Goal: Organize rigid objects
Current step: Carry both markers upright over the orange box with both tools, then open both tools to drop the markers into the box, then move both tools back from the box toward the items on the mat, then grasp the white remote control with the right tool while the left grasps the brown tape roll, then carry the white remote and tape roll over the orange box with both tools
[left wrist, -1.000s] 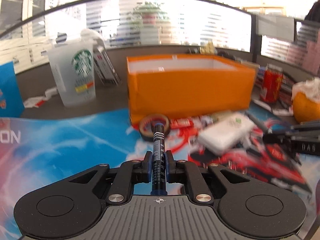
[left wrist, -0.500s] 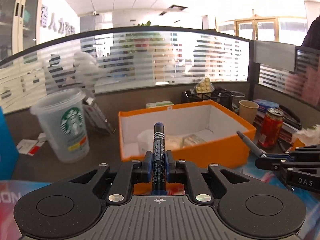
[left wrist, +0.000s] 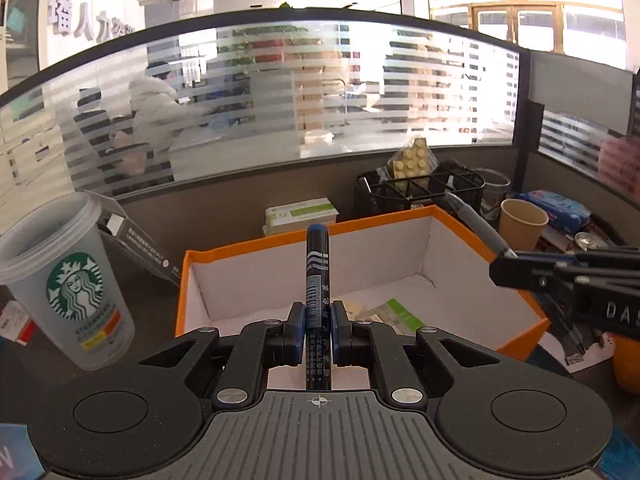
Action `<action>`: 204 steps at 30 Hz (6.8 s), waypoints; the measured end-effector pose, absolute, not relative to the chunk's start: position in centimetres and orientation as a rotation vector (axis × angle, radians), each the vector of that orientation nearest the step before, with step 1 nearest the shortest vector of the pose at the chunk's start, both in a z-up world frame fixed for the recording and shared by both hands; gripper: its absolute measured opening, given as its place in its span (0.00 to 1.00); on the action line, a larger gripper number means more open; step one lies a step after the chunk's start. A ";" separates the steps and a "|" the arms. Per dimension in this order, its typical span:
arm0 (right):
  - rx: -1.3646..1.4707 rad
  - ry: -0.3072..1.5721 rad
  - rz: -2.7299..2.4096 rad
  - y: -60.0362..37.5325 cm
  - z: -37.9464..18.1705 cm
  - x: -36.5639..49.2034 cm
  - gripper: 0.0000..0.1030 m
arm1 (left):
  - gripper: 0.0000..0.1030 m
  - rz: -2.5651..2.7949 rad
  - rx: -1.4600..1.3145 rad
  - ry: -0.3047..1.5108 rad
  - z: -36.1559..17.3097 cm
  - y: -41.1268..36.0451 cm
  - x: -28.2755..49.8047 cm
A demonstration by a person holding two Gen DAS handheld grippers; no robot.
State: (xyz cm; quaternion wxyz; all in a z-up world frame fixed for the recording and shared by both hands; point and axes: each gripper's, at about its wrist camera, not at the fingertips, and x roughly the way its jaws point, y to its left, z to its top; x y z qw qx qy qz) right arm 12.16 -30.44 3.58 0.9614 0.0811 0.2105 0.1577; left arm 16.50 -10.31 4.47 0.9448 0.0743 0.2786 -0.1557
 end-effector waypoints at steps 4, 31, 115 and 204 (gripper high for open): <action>0.199 0.462 0.328 -31.1 3.2 14.9 0.09 | 0.11 -0.320 0.153 0.593 3.7 -11.2 18.2; -0.039 0.758 0.309 -27.6 -1.7 22.3 0.09 | 0.11 -0.350 0.121 0.723 0.6 -12.0 22.7; 0.110 0.628 0.332 -29.6 -6.5 4.0 0.70 | 1.00 -0.412 0.268 0.633 -6.1 -3.0 11.4; 0.878 0.787 0.592 -33.2 -10.1 3.8 0.49 | 0.51 -0.345 0.005 0.673 -3.1 1.8 4.8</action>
